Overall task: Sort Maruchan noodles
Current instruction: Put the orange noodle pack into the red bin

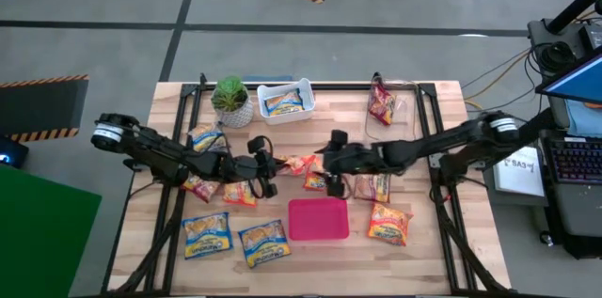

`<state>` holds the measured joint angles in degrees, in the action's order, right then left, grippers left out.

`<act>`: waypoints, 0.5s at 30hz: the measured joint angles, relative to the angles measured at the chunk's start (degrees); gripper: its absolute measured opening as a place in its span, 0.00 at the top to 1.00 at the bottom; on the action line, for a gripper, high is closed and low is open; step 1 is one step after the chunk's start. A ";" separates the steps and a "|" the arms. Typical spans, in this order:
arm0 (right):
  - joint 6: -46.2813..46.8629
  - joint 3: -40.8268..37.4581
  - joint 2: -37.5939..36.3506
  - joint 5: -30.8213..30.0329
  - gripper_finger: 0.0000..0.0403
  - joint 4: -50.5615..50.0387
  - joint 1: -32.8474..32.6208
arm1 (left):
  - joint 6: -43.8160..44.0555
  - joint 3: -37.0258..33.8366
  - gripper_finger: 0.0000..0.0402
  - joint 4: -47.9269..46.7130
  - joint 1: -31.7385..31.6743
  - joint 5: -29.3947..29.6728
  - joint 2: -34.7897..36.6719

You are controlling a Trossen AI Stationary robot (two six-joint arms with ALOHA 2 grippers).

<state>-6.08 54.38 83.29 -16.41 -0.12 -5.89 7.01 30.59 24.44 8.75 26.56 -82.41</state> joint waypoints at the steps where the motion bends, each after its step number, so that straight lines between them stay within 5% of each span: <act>1: -0.35 0.84 1.50 -0.03 0.30 -0.25 0.29 | 0.00 0.00 1.00 0.11 0.00 0.01 0.00; 15: -5.00 11.10 16.57 3.31 0.33 -1.70 3.62 | -0.24 0.02 1.00 3.22 0.09 -0.03 0.02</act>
<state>-11.08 65.49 99.86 -13.10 -1.82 -2.27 6.76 30.61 27.66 8.84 26.52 -82.39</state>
